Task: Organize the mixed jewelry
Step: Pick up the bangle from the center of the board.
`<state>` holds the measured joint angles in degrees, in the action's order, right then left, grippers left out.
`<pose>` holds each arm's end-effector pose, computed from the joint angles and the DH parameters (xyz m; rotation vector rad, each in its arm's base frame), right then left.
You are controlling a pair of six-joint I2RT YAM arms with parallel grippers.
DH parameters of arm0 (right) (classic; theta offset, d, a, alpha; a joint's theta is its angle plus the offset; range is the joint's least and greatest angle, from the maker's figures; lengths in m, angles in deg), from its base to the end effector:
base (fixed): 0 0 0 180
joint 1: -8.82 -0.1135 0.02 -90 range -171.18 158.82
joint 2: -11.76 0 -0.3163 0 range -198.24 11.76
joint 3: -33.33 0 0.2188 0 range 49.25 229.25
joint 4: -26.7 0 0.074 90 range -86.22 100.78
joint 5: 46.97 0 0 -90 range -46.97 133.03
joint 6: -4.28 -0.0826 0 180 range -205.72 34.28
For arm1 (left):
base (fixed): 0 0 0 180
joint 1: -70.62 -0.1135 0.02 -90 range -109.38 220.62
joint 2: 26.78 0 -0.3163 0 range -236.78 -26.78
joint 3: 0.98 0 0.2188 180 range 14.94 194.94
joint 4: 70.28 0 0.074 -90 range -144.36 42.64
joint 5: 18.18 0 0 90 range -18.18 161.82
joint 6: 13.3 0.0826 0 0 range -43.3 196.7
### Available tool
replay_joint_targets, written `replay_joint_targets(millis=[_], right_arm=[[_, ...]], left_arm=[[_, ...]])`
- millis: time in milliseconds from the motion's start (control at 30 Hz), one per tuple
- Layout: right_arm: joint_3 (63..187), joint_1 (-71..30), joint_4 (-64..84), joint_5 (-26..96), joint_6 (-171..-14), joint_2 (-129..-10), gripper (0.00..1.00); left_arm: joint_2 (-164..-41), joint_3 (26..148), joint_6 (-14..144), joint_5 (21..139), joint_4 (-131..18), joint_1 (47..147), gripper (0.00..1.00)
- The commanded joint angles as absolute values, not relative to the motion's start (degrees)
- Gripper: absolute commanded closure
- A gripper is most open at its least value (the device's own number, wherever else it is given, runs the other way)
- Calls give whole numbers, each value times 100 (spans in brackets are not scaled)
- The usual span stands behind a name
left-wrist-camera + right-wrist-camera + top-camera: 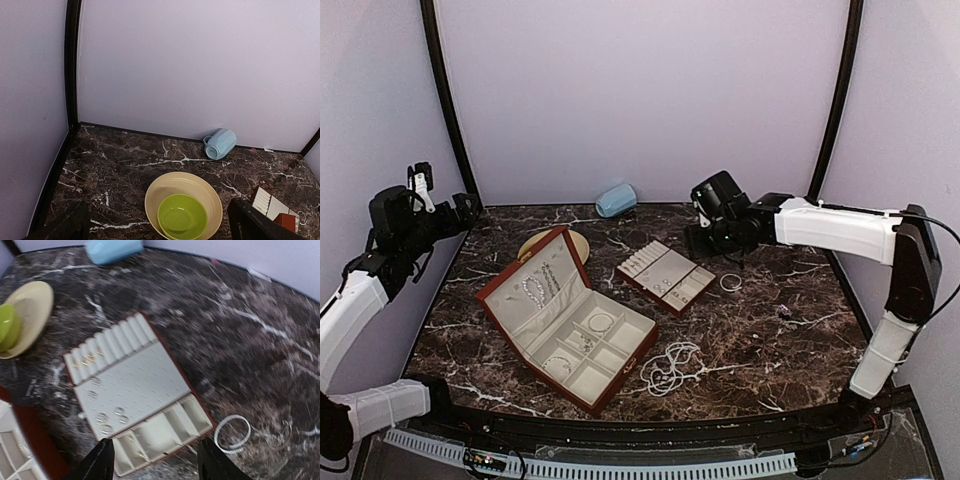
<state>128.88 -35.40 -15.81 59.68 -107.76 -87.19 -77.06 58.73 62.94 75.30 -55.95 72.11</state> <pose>0.2990 0.2579 0.3030 -0.3136 2.3201 0.2308 0.1894 -0.0099 0.3793 -0.1315 1.6570 -0.2524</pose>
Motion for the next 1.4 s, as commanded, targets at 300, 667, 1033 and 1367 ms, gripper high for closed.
replay_joint_targets(millis=[300, 667, 1033, 1367], right_arm=[[12207, -2143, -2429, 6405, -11937, -9245, 55], [13099, -2001, -2675, 6751, -11669, -10325, 66], [13070, -1957, -2516, 6293, -11741, -10605, 75], [12805, -1864, -2273, 6156, -11776, -10692, 97]], left_arm=[[-7504, 5529, 6522, 7564, -5841, 7079, 1], [-7465, 5519, 6530, 7452, -5813, 7079, 1], [-7422, 5523, 6533, 7461, -5832, 7079, 1], [-7305, 5498, 6570, 7337, -5828, 7079, 1]])
